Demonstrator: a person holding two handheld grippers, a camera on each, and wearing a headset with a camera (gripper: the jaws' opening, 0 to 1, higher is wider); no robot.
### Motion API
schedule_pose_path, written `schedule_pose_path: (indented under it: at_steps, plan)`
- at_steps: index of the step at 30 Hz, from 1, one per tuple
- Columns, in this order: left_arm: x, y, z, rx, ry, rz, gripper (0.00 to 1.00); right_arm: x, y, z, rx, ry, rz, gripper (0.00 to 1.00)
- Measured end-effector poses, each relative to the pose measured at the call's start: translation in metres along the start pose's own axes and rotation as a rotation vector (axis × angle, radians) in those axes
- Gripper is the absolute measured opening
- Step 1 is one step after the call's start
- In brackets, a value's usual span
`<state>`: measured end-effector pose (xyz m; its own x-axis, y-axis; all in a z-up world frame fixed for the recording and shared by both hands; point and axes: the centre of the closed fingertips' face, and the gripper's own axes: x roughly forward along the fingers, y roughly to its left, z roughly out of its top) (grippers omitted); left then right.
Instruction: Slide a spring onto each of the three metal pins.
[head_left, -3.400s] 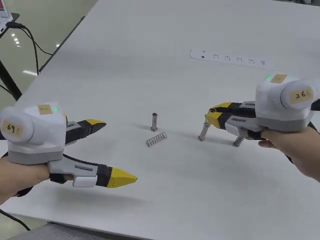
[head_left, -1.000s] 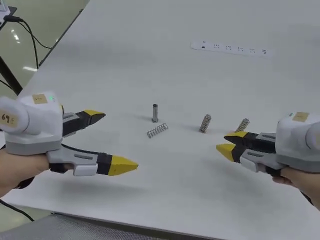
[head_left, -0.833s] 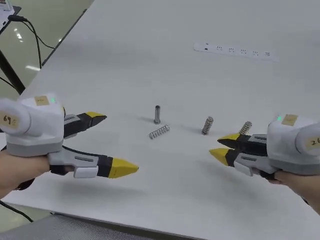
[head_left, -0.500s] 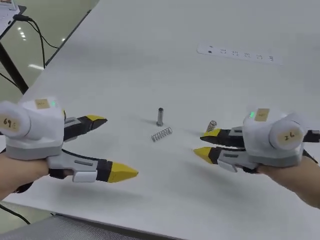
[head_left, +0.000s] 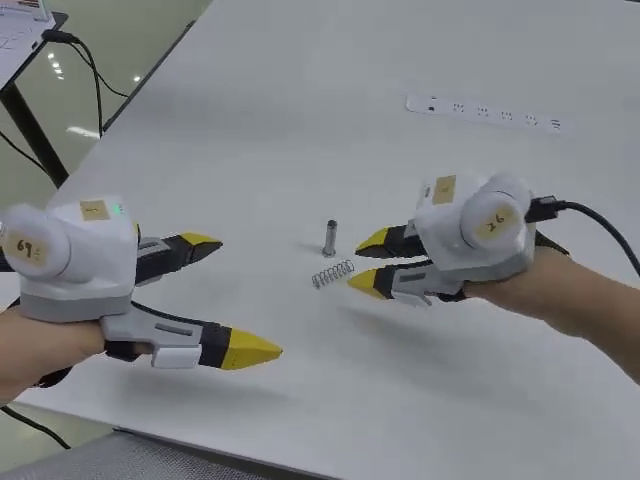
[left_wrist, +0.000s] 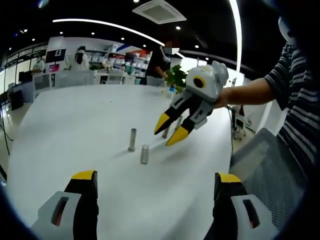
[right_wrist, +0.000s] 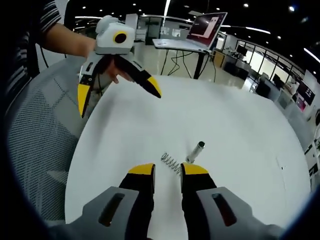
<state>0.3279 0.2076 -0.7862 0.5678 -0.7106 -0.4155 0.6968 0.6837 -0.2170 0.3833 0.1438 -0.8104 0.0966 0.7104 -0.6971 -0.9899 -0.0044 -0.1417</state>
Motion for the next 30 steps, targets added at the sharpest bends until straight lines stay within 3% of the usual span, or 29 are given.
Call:
schedule_pose_path:
  at_steps: [10, 14, 19, 28, 30]
  plan:
    - [-0.003, -0.001, -0.002, 0.007, 0.002, 0.003, 0.92, 0.028, -0.007, -0.012, -0.047, 0.102, 0.032, 0.18]
    - [-0.004, -0.001, -0.003, 0.007, 0.003, 0.003, 0.92, 0.035, -0.014, -0.022, 0.006, 0.144, 0.031, 0.18]
    - [-0.004, -0.001, -0.005, 0.003, 0.005, 0.002, 0.92, 0.039, -0.016, -0.020, 0.056, 0.126, 0.040, 0.17]
    - [-0.004, 0.000, -0.008, -0.003, 0.009, 0.004, 0.92, 0.044, -0.006, -0.033, 0.023, 0.186, 0.074, 0.09]
    - [-0.004, 0.000, -0.008, -0.002, 0.009, 0.002, 0.92, 0.046, -0.006, -0.032, 0.050, 0.171, 0.072, 0.08]
